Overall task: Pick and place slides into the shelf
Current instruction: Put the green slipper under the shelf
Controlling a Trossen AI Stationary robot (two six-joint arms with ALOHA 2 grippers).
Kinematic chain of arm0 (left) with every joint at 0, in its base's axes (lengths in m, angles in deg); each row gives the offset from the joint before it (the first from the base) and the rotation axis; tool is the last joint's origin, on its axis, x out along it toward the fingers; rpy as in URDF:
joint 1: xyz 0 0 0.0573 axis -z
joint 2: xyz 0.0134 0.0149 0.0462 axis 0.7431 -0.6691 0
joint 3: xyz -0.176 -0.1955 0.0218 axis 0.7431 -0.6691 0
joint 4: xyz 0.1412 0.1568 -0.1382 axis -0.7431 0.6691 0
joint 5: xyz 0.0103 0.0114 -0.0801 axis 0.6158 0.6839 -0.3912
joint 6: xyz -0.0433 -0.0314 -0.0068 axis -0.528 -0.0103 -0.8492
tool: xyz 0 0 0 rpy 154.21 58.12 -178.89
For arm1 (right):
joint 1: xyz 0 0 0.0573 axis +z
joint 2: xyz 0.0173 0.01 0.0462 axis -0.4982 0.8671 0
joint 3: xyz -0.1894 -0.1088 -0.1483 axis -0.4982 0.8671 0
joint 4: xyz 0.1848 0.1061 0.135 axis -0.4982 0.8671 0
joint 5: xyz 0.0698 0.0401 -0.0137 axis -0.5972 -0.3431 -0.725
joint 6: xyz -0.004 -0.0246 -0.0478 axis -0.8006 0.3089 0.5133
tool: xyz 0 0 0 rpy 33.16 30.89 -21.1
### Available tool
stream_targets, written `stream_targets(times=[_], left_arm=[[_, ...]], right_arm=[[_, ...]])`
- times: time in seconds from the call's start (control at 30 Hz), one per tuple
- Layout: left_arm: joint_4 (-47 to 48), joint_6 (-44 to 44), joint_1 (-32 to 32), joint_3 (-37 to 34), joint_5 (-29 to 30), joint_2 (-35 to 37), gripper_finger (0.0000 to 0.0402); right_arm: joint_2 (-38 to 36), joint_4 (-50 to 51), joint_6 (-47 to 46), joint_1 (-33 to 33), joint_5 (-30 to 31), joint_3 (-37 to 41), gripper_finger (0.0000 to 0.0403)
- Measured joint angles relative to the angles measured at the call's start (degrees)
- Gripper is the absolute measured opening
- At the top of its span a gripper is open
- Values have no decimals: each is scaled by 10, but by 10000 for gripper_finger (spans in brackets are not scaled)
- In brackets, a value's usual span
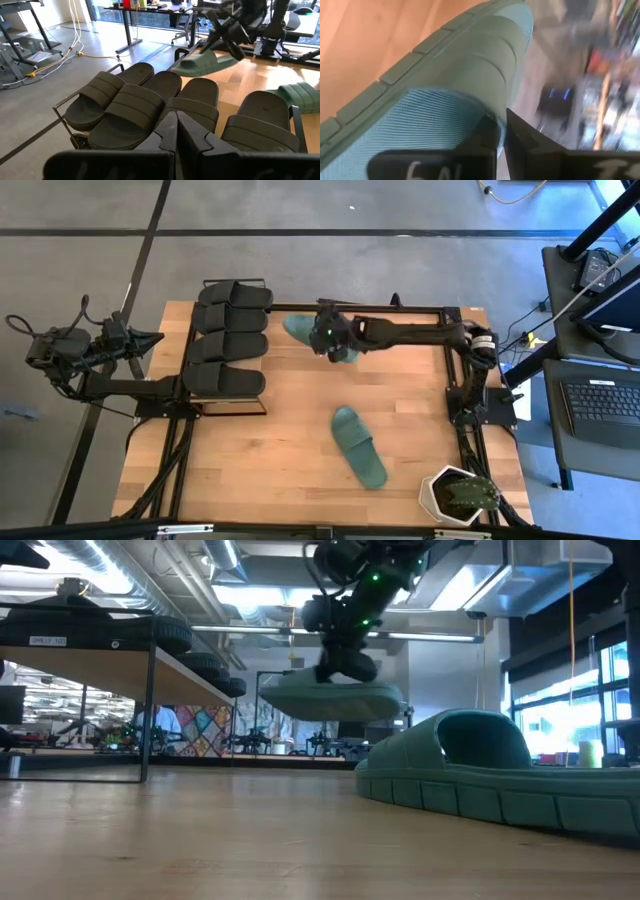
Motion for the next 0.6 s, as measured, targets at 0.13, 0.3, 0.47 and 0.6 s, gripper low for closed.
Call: stream_targets(times=[0.13,0.3,0.47,0.6], left_arm=[[0,2,0,0,0,0,0],[0,2,0,0,0,0,0],[0,3,0,0,0,0,0],[0,2,0,0,0,0,0]], right_arm=[[5,-35,79,-30,-76,0,14],[42,-48,146,-52,-101,0,14],[81,-129,209,-63,-140,0,14],[111,-179,256,-74,-196,0,14]])
